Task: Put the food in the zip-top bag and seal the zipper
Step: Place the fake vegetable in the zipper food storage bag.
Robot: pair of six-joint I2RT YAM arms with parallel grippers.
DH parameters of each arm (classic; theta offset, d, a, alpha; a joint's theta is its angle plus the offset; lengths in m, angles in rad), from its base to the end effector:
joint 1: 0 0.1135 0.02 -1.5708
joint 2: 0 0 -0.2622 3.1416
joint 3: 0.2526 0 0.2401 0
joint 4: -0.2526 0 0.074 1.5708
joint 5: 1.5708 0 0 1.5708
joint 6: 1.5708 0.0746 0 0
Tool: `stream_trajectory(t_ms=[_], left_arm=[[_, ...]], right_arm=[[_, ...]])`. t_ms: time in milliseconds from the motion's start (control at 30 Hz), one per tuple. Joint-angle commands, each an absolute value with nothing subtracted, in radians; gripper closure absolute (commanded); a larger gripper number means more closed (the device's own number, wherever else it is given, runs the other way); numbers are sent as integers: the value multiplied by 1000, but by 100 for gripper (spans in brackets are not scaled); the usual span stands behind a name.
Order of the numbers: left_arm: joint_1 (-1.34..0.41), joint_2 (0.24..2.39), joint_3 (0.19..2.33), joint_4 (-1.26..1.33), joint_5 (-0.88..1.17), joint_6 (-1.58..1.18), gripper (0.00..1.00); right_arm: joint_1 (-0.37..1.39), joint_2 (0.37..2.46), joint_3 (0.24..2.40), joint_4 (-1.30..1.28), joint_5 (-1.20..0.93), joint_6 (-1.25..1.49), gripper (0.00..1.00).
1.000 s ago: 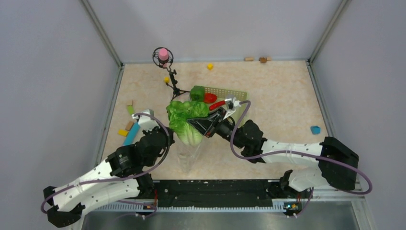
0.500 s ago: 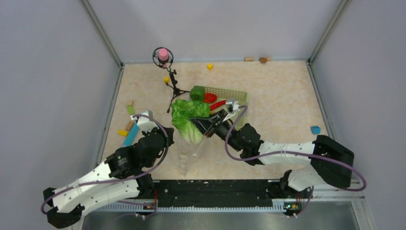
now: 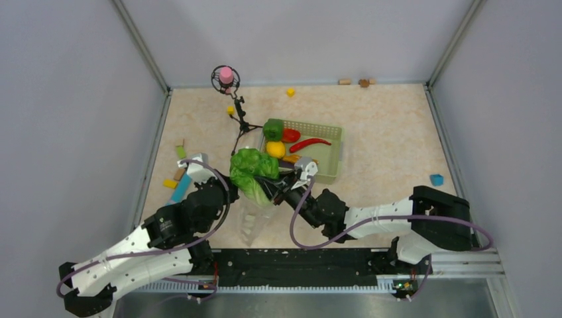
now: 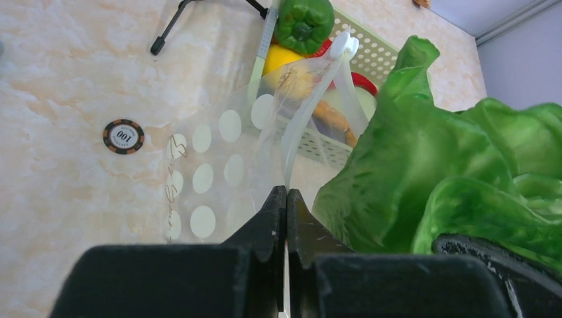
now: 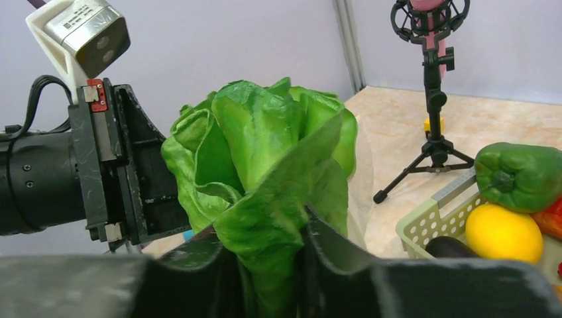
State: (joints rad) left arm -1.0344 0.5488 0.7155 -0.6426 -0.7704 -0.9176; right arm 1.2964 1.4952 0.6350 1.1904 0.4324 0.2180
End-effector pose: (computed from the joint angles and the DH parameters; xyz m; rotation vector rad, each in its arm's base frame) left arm 0.1106 -0.0843 0.2896 -0.3549 1.9081 -0.5233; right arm 0.1199 0.3105 0.2838 -0.3203 1.3035 1.0289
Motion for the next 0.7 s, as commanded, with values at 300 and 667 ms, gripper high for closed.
stream_trajectory(t_ms=[300,667], left_arm=[[-1031,496,699,-624,-794,-940,100],[-1032,448,681,-620,-805,-948,100]], right_arm=[[1350,1442,816,889,469,163,35],[1351,1393,886,631,446,206,20]])
